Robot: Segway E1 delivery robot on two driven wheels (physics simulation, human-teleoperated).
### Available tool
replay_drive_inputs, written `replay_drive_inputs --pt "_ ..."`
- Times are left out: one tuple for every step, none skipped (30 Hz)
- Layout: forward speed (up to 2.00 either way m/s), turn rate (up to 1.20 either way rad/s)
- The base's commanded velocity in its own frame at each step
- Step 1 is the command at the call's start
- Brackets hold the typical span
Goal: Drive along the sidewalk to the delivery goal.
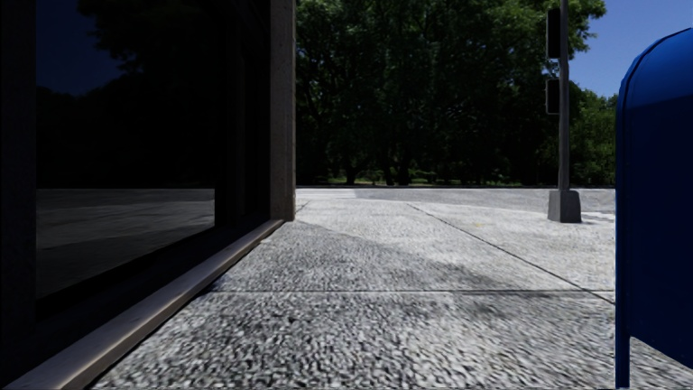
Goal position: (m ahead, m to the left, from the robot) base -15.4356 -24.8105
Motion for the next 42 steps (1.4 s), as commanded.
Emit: replay_drive_inputs --pt "2.00 -0.34" --pt "2.00 -0.34" --pt "1.92 -0.37" --pt "1.82 -0.37" --pt "1.69 -0.37" --pt "1.65 -0.37" --pt "1.63 -0.37" --pt "1.63 -0.37" --pt "1.62 -0.37" --pt "1.59 -0.37" --pt "1.54 -0.38" --pt "1.54 -0.38" --pt "1.45 -0.38" --pt "1.41 -0.39" --pt "1.40 -0.40" --pt "1.40 -0.40" --pt "1.40 -0.40" --pt "1.40 -0.40" --pt "1.40 -0.44" --pt "1.40 -0.46" --pt "1.40 -0.46" --pt "1.40 -0.47" --pt "1.44 -0.47" --pt "1.44 -0.47" --pt "1.50 -0.47" --pt "1.52 -0.47" --pt "1.54 -0.47" --pt "1.54 -0.47" --pt "1.54 -0.47" --pt "1.54 -0.47" --pt "1.54 -0.48" --pt "1.54 -0.52" --pt "1.54 -0.53" --pt "1.54 -0.53" --pt "1.54 -0.53" --pt "1.54 -0.53" --pt "1.54 -0.53" --pt "1.54 -0.53" --pt "1.54 -0.55" --pt "1.54 -0.55" --pt "1.54 -0.56" --pt "1.54 -0.57"
